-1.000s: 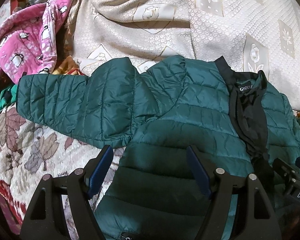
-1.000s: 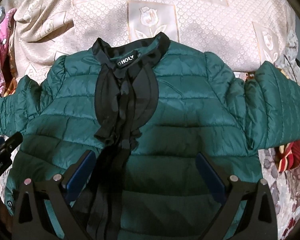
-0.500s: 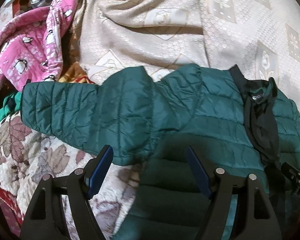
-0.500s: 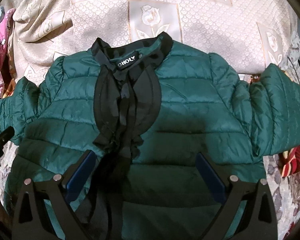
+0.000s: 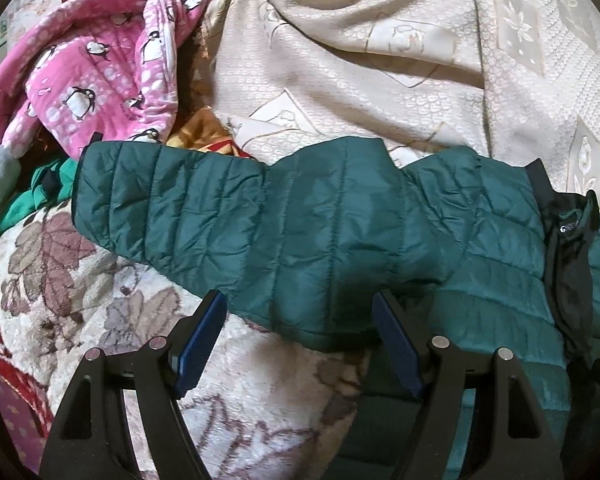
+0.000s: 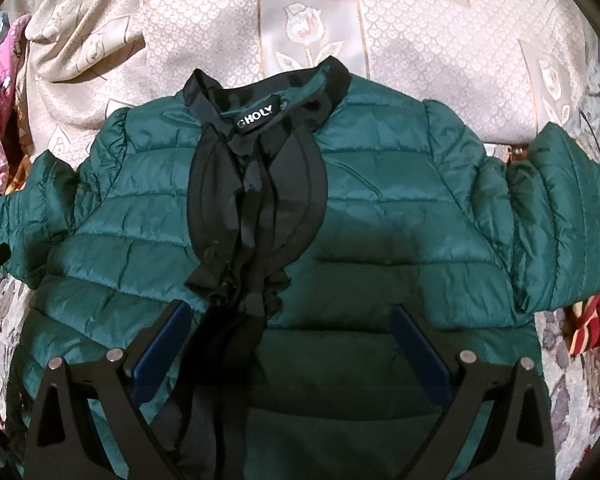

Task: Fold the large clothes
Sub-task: 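Close the left gripper on the sleeve cuff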

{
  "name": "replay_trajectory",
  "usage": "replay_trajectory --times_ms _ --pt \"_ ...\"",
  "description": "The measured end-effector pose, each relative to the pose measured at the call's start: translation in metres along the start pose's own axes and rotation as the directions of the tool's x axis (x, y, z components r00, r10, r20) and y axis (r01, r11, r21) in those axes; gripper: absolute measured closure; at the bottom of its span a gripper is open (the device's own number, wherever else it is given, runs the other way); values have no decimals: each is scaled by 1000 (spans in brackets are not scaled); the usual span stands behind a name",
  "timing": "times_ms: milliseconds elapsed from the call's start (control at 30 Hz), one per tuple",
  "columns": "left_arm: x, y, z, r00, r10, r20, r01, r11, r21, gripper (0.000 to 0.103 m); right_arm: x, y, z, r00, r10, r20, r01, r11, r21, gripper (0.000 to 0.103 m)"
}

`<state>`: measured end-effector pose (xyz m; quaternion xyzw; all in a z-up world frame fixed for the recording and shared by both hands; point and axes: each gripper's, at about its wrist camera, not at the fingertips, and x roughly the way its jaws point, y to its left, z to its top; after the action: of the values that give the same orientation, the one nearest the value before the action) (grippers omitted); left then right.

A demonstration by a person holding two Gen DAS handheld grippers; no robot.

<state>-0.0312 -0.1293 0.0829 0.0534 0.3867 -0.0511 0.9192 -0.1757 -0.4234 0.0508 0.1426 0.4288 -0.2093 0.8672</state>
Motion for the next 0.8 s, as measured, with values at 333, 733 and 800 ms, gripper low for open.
replay_trajectory --times_ms 333,733,800 --pt "7 34 2 998 63 7 -63 997 -40 55 1 -2 -3 1000 29 -5 -29 1000 8 1" --pt "19 84 7 990 140 -9 -140 982 -129 55 3 2 -5 999 30 -16 -30 1000 -8 1" --pt "22 93 8 987 162 -6 -161 977 -139 55 3 3 -5 999 32 -21 -32 999 -15 1"
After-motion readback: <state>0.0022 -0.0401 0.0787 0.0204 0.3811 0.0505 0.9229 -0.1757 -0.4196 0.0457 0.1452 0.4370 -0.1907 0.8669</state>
